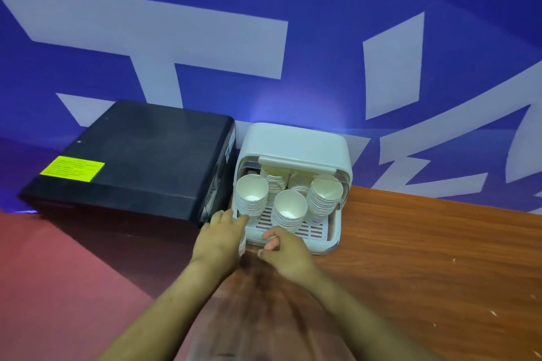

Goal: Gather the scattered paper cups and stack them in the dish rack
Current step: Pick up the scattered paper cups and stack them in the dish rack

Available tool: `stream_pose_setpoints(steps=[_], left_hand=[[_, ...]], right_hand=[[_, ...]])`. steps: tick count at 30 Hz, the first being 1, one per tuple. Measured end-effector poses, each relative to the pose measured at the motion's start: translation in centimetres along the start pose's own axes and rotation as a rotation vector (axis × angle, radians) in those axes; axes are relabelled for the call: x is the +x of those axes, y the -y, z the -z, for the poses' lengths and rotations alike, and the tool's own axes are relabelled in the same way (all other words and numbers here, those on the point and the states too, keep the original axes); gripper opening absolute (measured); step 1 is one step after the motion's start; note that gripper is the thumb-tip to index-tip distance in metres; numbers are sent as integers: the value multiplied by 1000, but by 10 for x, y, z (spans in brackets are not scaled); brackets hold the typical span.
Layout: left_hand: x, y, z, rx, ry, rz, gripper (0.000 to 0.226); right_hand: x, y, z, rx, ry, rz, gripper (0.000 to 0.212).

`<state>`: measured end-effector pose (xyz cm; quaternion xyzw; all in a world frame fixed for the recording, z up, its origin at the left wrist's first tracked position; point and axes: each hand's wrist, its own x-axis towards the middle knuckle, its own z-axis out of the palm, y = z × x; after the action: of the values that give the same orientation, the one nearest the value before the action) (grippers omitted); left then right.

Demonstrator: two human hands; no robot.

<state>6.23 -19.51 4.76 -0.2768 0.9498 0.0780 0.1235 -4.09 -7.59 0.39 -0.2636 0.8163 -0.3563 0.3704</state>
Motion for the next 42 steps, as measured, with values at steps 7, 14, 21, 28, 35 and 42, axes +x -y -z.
stream_pose_setpoints(steps=[7, 14, 21, 28, 35, 42], left_hand=[[7, -3, -3, 262, 72, -34, 64], [-8, -4, -4, -90, 85, -131, 72], [-13, -32, 13, -266, 57, -261, 86], [1, -69, 25, -400, -146, -407, 81], [24, -102, 45, -607, -227, -445, 80], [53, -106, 39, -650, -134, -456, 79]], right_hand=[[8, 13, -26, -79, 115, 27, 68], [1, -11, -38, 85, 119, 96, 69], [-18, -32, -5, 234, 17, 132, 76], [-37, -37, 54, 226, -109, 190, 62], [-29, -31, 110, 190, -256, 277, 72], [-2, -44, 120, 224, -228, 226, 59]])
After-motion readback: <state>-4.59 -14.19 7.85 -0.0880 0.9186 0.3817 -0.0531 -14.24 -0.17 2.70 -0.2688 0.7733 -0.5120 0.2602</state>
